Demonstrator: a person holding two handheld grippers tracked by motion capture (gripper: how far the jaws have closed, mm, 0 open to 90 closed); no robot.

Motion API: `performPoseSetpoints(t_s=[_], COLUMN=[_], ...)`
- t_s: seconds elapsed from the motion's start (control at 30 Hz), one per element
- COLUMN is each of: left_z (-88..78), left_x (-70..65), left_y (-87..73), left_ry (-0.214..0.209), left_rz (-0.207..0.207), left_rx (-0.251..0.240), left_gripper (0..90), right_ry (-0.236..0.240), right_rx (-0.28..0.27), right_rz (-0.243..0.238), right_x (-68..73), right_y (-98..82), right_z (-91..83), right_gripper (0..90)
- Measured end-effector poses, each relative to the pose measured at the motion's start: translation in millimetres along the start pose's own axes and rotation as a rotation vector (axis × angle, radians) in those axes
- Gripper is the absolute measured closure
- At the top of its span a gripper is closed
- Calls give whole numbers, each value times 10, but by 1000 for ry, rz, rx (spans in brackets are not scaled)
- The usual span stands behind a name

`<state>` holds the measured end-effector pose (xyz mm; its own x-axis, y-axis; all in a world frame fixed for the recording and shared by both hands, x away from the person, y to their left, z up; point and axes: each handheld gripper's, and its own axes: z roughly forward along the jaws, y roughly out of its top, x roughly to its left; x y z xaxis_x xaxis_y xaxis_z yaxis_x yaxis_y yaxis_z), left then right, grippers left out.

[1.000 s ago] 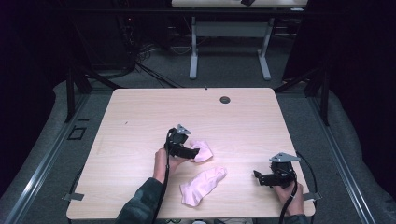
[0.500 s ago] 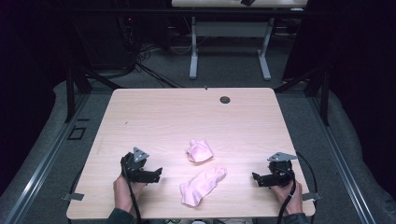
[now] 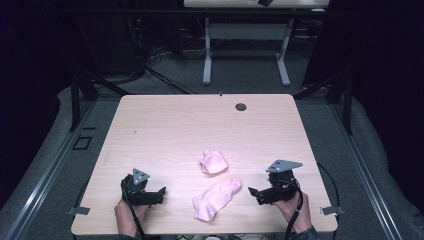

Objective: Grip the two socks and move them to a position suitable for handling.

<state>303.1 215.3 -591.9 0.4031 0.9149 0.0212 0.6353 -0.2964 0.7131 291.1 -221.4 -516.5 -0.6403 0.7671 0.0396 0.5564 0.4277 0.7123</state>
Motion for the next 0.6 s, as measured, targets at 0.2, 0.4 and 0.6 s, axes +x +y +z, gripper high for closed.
performPoseSetpoints(t_s=[0.2,0.4,0.6], left_z=[7,9,7], left_x=[6,3,8], left_y=[-2,-2,-1], left_ry=[-13,-7,-4], left_rz=[-12,-17,-15], left_rx=[5,3,5], left_gripper=[0,0,0], right_ry=[73,121,160], right_rx=[40,88,109], right_rz=[-75,-153,-210], right_x=[384,674,911], right_y=[210,341,455], right_z=[115,257,373], right_gripper=[0,14,85])
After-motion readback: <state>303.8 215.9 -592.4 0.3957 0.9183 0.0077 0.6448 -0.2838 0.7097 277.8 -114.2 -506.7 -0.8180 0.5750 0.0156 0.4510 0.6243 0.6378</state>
